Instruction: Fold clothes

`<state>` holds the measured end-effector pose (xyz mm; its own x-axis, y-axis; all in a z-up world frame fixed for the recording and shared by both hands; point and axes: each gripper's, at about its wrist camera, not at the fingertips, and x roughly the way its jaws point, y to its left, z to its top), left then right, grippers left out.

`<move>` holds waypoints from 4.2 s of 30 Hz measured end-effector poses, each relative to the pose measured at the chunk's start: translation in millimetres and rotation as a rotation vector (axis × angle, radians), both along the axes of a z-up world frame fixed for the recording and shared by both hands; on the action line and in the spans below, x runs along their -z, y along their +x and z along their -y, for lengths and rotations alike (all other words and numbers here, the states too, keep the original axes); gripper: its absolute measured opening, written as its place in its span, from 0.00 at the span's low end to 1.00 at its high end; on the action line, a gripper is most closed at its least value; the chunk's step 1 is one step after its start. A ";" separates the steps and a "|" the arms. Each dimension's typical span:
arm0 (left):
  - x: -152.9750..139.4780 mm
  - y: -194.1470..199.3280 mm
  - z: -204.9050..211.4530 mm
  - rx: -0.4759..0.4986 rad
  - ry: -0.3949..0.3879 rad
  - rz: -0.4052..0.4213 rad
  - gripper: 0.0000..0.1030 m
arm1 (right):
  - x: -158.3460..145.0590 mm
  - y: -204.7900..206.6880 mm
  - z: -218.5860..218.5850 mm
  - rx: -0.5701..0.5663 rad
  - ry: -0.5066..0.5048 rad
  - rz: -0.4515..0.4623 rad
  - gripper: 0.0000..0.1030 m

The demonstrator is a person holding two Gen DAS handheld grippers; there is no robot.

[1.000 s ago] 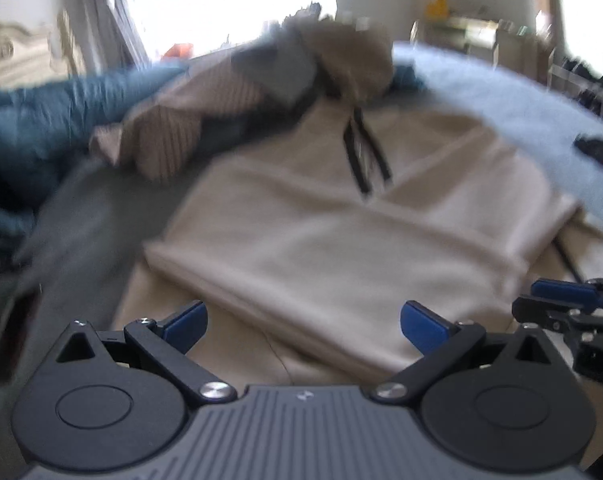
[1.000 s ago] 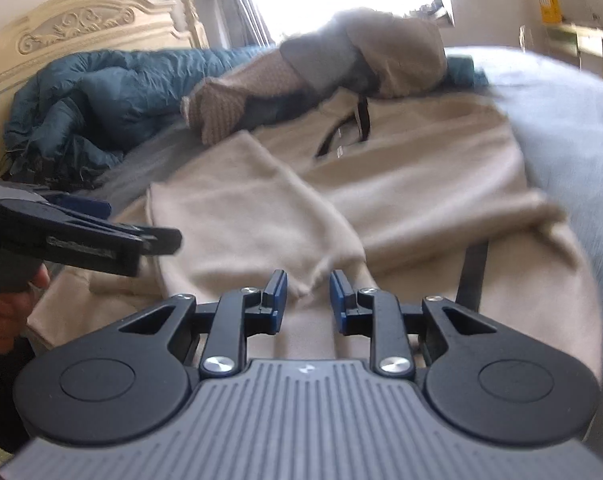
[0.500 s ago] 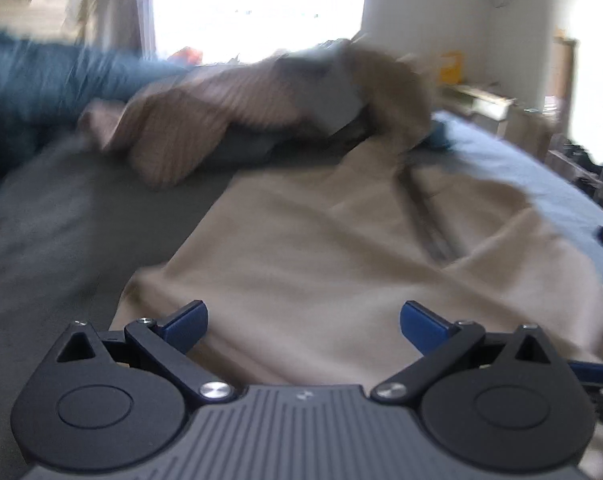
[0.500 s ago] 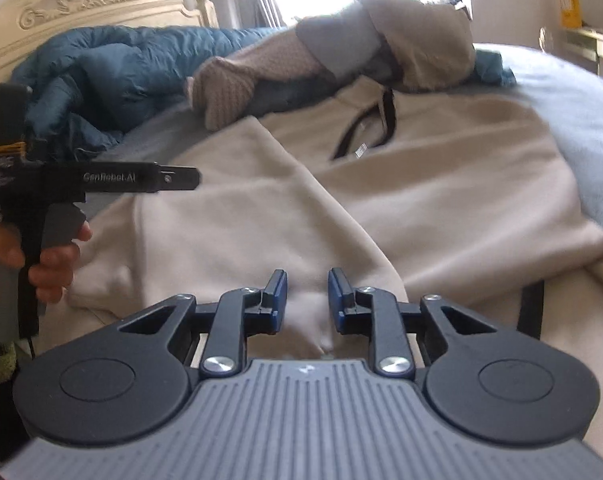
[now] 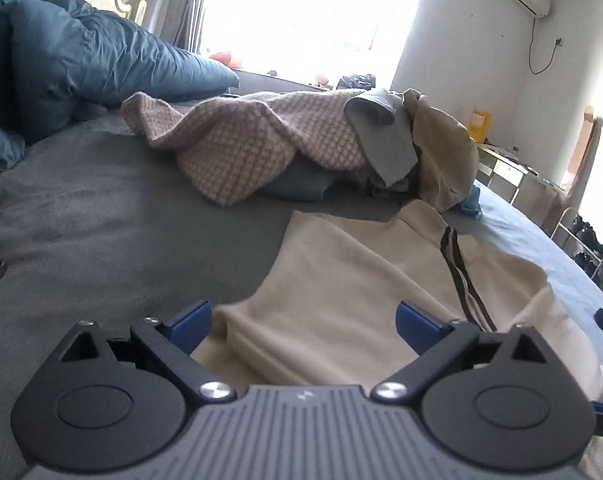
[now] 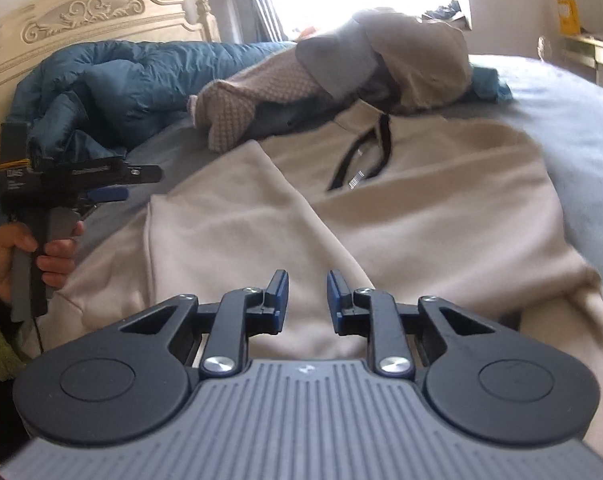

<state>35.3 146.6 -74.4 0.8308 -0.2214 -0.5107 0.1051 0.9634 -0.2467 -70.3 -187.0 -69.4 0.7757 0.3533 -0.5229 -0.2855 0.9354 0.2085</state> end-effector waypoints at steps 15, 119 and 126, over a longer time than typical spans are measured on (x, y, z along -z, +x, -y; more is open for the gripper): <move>33.2 19.4 -38.0 -0.041 -0.105 -0.073 0.40 | 25.3 17.4 -9.6 0.035 -0.033 -0.081 0.15; 39.8 296.0 166.7 0.435 0.080 -0.155 0.62 | 44.8 360.8 157.0 -0.055 0.349 -0.304 0.24; 45.0 310.2 175.5 0.485 0.060 -0.157 0.45 | 53.5 373.7 162.0 -0.108 0.423 -0.343 0.24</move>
